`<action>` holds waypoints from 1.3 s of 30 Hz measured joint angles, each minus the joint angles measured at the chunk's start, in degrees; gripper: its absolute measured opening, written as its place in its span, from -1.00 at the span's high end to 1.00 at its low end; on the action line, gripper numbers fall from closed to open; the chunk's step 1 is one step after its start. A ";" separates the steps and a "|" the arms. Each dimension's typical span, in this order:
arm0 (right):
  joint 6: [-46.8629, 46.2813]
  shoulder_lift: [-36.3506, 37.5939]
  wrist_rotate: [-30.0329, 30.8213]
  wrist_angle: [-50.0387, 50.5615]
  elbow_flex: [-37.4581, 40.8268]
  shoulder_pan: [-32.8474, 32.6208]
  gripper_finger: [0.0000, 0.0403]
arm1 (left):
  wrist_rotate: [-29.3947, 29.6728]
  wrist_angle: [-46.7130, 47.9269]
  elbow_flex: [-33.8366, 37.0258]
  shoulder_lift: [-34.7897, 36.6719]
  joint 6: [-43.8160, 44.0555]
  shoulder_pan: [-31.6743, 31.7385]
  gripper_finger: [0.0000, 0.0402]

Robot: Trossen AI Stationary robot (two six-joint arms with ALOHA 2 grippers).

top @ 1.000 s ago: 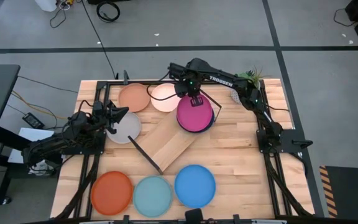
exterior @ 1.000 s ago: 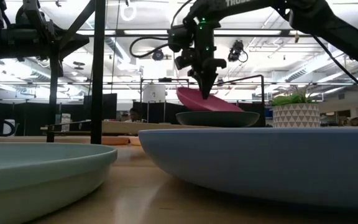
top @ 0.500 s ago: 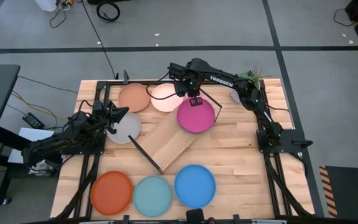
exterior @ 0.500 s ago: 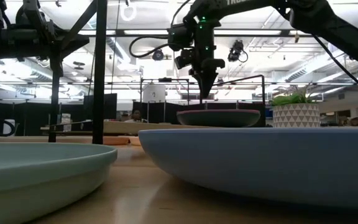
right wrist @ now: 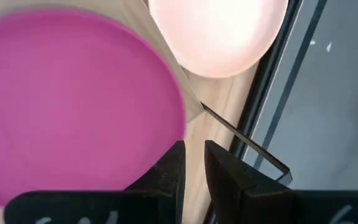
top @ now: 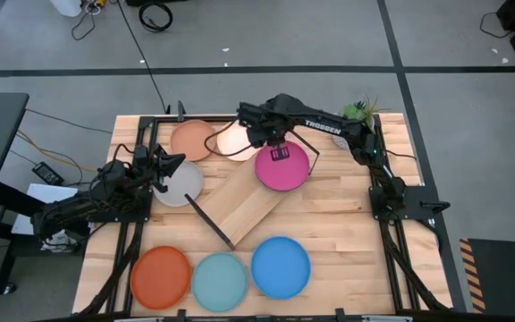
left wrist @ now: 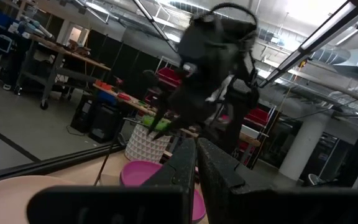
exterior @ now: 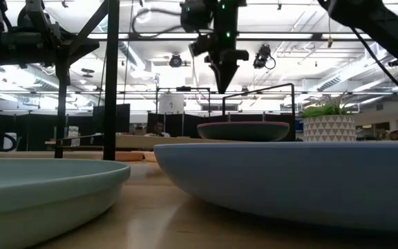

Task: Place and stack plates onto a shelf
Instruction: Stack the blue plate on top of the pink plate

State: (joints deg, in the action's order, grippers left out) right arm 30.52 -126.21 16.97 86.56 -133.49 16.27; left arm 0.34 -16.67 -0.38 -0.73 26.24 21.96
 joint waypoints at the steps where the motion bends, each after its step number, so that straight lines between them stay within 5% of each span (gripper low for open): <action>1: -1.24 0.23 -0.12 -0.06 0.00 -0.95 0.67 | 0.00 0.00 0.00 0.00 0.00 0.00 0.88; 8: -9.31 -0.04 -13.19 -0.85 0.38 -10.29 0.67 | 0.01 0.02 0.01 0.00 0.00 -0.01 0.88; 15: -11.34 -0.09 -15.60 -9.70 8.24 -23.81 0.67 | 0.02 0.44 0.02 0.00 0.00 0.00 0.88; 27: -24.18 -0.18 -11.90 -12.19 22.02 -42.18 0.67 | 0.04 0.72 0.01 -0.02 -3.34 -0.01 0.88; 39: -34.62 1.13 -1.04 -14.15 23.91 -54.54 0.67 | 0.04 -0.39 0.01 0.00 -5.45 0.00 0.88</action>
State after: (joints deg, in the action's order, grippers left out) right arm -4.10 -125.09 15.94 72.42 -109.58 -38.28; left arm 0.38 -17.06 -0.38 -0.73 20.79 21.96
